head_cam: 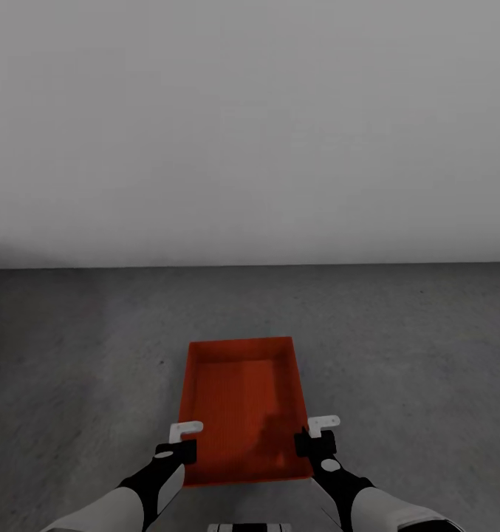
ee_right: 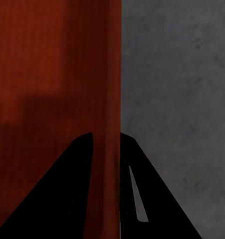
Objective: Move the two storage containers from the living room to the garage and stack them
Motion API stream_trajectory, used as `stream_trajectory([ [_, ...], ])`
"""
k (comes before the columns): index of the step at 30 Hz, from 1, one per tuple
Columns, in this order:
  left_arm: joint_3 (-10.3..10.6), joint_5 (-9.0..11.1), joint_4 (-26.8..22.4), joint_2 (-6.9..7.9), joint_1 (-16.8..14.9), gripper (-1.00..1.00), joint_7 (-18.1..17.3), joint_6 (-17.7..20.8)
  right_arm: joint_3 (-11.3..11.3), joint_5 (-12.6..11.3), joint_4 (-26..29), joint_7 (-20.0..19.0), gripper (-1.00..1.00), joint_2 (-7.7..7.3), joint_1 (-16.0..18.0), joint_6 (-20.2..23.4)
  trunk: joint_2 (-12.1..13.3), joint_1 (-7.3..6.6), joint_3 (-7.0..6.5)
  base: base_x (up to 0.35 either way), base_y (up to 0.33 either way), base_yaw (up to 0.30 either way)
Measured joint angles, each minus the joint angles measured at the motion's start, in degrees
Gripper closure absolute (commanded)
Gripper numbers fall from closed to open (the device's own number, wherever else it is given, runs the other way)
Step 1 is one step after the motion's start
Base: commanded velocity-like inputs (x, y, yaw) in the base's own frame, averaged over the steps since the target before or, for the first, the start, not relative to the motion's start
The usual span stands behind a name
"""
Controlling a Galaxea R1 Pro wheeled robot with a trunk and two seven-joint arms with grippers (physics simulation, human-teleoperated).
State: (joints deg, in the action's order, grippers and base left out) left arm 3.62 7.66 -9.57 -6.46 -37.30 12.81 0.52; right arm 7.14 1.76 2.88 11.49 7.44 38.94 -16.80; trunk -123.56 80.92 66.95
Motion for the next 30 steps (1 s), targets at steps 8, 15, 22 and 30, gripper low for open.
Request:
stream_trajectory([
  [8,0.0,0.0,0.0,0.00,0.0,1.00,0.0,0.0,0.0,0.0,0.0,0.0,1.00,0.00,0.0,0.0,-0.8,0.44,0.36,0.000,0.000,0.000],
  [15,-0.1,-0.2,-0.2,0.00,0.0,1.00,0.0,0.2,-0.1,0.0,0.0,0.0,1.00,0.01,0.0,0.0,-1.2,0.66,0.54,0.000,0.000,0.000],
  [22,-0.1,-0.1,-0.1,0.00,0.0,1.00,0.0,0.1,-0.1,0.0,0.0,0.0,1.00,0.00,0.0,0.0,-4.0,2.20,1.80,0.000,0.000,0.000],
  [30,0.0,-0.1,-0.1,0.00,0.0,1.00,0.0,0.1,0.0,0.0,0.0,0.0,1.00,0.00,0.0,0.0,-4.4,2.42,1.98,0.000,0.000,0.000],
])
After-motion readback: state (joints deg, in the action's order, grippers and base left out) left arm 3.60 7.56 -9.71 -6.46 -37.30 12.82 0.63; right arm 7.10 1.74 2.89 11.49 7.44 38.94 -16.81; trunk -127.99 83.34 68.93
